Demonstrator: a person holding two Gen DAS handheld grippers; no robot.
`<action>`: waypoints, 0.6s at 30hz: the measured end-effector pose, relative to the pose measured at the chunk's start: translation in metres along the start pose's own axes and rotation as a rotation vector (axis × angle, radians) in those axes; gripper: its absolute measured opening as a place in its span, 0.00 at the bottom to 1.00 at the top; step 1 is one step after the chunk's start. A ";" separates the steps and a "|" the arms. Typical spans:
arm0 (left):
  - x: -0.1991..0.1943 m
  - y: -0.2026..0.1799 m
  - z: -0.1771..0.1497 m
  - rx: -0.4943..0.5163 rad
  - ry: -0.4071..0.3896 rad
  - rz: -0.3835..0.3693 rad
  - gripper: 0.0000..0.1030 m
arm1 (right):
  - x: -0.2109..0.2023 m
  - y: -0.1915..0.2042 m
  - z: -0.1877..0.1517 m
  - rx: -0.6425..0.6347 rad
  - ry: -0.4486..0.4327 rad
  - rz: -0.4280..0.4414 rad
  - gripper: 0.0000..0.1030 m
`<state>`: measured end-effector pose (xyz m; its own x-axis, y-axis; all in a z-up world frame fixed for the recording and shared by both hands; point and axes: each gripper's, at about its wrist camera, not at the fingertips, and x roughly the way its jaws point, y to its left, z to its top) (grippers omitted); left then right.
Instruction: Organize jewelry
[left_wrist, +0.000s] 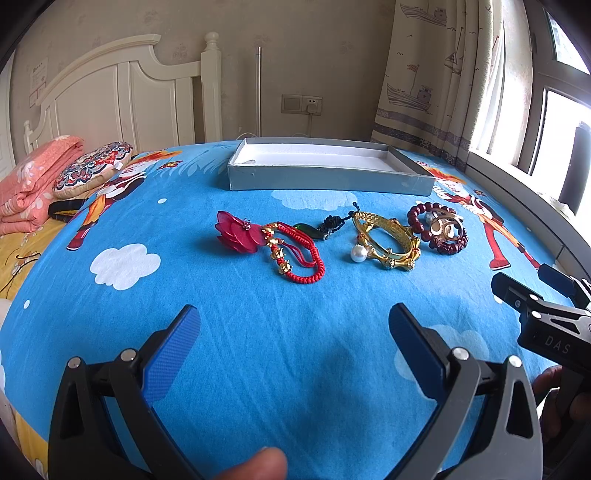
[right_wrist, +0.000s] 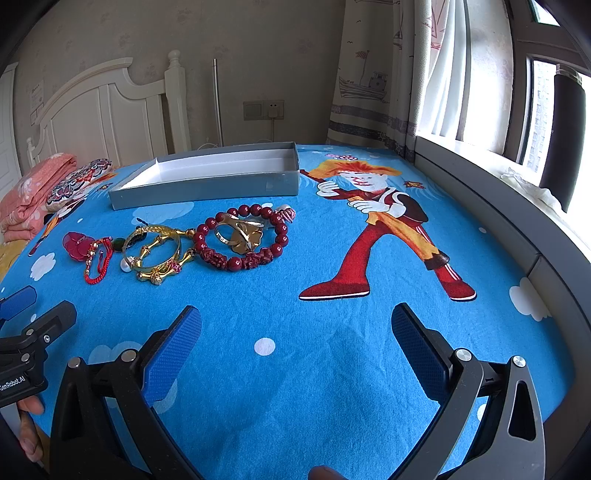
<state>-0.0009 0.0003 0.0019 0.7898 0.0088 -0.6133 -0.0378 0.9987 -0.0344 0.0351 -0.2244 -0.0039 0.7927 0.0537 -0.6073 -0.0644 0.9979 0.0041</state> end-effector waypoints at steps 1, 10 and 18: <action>0.000 0.000 0.000 0.000 0.000 0.001 0.96 | 0.000 0.000 0.000 0.000 0.000 0.000 0.94; 0.000 0.000 0.000 0.001 -0.001 0.000 0.96 | 0.000 0.000 0.000 0.000 0.001 0.001 0.94; 0.001 0.000 0.000 0.001 -0.001 -0.001 0.96 | 0.000 0.000 0.000 0.000 0.001 0.001 0.94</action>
<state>-0.0006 0.0006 0.0014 0.7903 0.0081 -0.6126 -0.0366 0.9987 -0.0341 0.0351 -0.2241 -0.0039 0.7920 0.0542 -0.6081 -0.0646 0.9979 0.0048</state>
